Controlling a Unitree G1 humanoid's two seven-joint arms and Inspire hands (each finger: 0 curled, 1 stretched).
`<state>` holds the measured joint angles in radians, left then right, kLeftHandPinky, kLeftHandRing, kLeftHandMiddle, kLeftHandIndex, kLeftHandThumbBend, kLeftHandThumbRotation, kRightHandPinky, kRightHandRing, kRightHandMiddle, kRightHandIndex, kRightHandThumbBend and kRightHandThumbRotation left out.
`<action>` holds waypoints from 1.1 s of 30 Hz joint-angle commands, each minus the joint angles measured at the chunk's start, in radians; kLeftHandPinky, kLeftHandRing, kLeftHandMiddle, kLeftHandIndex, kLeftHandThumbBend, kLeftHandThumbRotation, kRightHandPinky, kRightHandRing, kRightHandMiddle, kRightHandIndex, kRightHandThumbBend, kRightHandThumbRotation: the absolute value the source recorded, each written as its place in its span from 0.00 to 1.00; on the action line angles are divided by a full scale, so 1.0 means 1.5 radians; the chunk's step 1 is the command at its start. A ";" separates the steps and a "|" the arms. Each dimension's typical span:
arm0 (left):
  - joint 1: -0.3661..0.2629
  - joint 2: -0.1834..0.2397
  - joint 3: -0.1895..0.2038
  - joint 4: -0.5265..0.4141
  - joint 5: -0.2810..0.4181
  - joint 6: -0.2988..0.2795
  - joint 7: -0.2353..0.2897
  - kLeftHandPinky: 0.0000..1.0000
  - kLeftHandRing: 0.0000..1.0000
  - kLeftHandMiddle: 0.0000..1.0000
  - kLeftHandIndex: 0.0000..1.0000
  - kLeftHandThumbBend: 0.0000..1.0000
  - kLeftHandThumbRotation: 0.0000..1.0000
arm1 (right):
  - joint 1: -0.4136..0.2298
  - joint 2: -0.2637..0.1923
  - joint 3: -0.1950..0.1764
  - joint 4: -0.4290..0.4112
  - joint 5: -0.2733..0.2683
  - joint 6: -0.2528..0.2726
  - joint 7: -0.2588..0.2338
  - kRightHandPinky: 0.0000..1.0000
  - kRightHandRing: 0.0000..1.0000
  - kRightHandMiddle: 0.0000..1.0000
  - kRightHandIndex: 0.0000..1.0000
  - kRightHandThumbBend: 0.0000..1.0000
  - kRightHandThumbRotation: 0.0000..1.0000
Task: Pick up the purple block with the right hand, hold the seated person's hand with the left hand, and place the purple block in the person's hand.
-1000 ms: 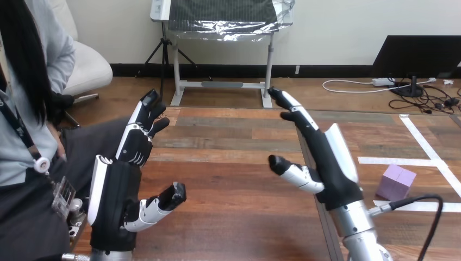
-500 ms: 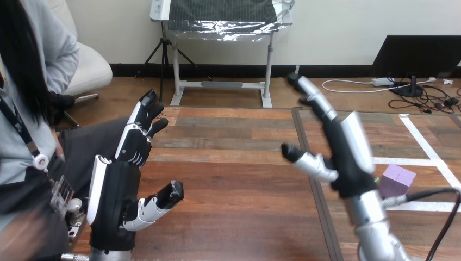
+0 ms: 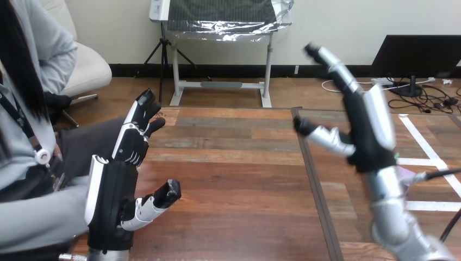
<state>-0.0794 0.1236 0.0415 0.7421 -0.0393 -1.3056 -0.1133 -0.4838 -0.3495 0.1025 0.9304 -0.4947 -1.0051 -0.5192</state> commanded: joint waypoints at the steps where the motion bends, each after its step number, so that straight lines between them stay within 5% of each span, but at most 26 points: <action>1: -0.036 -0.002 0.011 -0.001 0.005 -0.014 0.004 0.86 0.93 0.95 0.93 1.00 0.76 | -0.062 -0.038 -0.027 -0.008 0.006 0.032 -0.012 0.80 0.89 0.88 0.88 1.00 0.93; 7: -0.035 -0.003 0.009 -0.001 -0.002 -0.012 -0.001 0.86 0.93 0.95 0.93 1.00 0.76 | -0.077 -0.057 -0.028 0.026 0.010 0.046 -0.017 0.80 0.90 0.89 0.89 1.00 0.92; 16: -0.033 -0.006 0.007 -0.005 -0.011 -0.013 -0.007 0.86 0.93 0.95 0.93 1.00 0.76 | -0.120 -0.100 -0.020 0.086 -0.015 0.130 -0.047 0.82 0.89 0.88 0.90 1.00 0.87; 33: -0.036 -0.010 0.004 -0.008 -0.028 -0.017 -0.019 0.86 0.93 0.95 0.93 1.00 0.77 | -0.161 -0.122 -0.005 0.167 -0.021 0.199 -0.055 0.83 0.91 0.87 0.88 0.99 0.83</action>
<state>-0.0811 0.1121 0.0522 0.7426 -0.0691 -1.3095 -0.1346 -0.6196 -0.5091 0.0872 1.1568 -0.5305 -0.7294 -0.5871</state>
